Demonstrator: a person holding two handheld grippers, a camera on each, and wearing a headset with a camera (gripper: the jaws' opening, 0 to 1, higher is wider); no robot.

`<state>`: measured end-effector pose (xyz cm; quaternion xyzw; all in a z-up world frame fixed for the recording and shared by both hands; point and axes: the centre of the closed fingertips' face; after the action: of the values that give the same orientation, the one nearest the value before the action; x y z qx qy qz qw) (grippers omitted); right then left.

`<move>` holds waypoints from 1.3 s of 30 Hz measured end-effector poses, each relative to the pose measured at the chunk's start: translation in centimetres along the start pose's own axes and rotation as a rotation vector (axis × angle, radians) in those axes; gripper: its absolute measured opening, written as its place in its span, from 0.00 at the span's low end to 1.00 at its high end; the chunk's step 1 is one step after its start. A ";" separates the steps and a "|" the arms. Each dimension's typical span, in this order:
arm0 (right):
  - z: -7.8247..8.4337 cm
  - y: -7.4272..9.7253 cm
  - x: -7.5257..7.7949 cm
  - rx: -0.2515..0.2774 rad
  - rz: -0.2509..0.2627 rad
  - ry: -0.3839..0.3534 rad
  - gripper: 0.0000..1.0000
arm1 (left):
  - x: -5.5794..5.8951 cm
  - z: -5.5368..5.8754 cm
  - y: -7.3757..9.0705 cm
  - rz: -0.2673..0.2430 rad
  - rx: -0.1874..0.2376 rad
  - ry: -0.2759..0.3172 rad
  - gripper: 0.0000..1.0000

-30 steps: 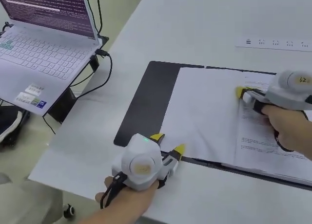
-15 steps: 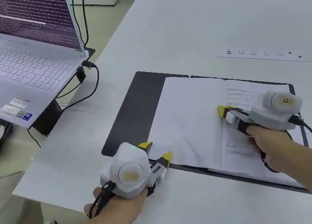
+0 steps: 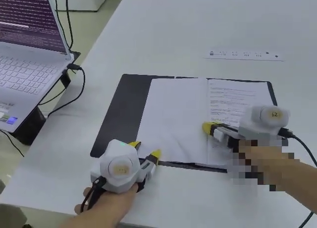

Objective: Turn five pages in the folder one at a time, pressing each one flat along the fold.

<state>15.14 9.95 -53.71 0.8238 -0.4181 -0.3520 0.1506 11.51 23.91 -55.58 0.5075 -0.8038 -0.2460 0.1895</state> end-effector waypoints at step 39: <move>5.8 10.2 -5.5 -0.007 -0.058 -0.138 0.00 | 0.0 0.0 0.1 0.000 -0.037 0.003 0.32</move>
<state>2.92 8.43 -49.75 0.8087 -0.4022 -0.4138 0.1141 11.48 23.90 -55.51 0.5044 -0.7987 -0.2600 0.2000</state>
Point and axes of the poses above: the centre of the closed fingertips' face, and the gripper's own axes: y roughly backward along the fingers, x roughly to its right, z roughly out of its underside, and after that the axes turned 9 degrees about -x, right-handed
